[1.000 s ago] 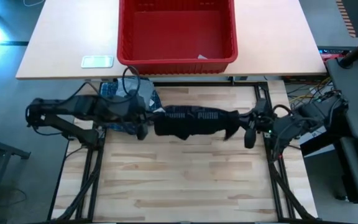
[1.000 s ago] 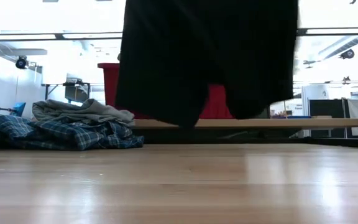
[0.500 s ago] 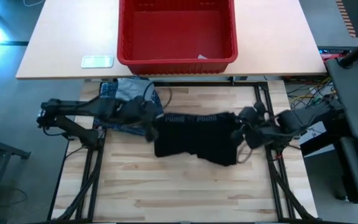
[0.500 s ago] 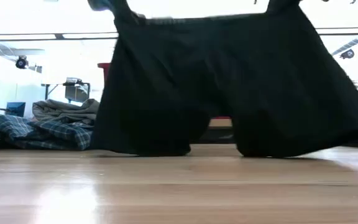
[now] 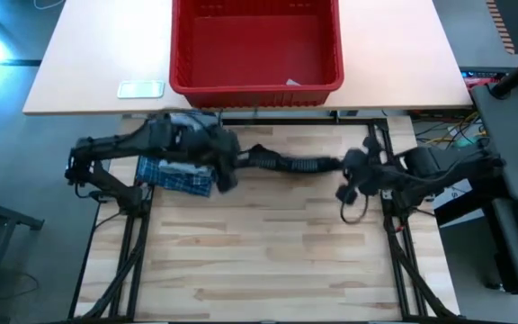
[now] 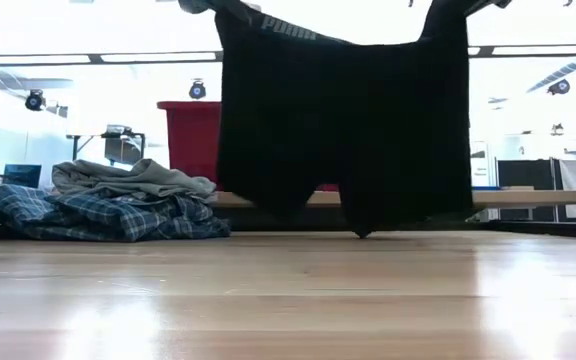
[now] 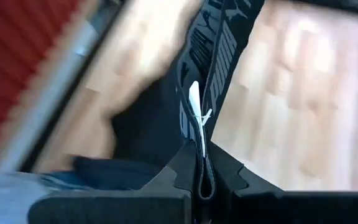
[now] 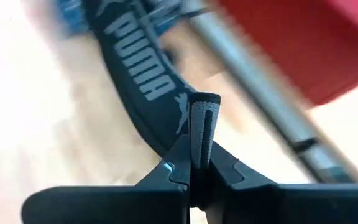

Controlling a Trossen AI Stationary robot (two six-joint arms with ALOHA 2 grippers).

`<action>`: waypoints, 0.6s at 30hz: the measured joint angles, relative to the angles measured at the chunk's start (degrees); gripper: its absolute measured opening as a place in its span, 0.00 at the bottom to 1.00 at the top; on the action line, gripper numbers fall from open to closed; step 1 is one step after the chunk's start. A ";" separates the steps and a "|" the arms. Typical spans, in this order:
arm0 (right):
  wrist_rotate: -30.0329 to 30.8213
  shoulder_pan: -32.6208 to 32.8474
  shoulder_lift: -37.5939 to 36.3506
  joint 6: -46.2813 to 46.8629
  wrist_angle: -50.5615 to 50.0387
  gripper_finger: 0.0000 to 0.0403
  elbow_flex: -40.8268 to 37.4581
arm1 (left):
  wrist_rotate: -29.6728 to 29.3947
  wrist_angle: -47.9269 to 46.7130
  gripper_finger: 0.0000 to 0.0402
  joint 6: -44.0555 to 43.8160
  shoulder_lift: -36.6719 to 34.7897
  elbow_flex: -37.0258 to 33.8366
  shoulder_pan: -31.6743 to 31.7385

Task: Fold Laundry from Bin
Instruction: Fold the black underwear

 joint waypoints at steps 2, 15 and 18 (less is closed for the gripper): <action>-4.68 2.67 0.23 1.73 -0.07 0.02 -1.76 | 0.45 -0.05 0.00 -2.82 0.01 -2.49 -3.35; -31.30 23.91 12.28 26.60 31.90 0.17 -28.04 | 7.53 46.27 0.13 -44.50 1.78 -43.81 -29.26; -35.30 25.00 16.13 28.52 34.00 0.29 -26.89 | 8.16 46.20 0.23 -50.25 2.81 -46.22 -31.88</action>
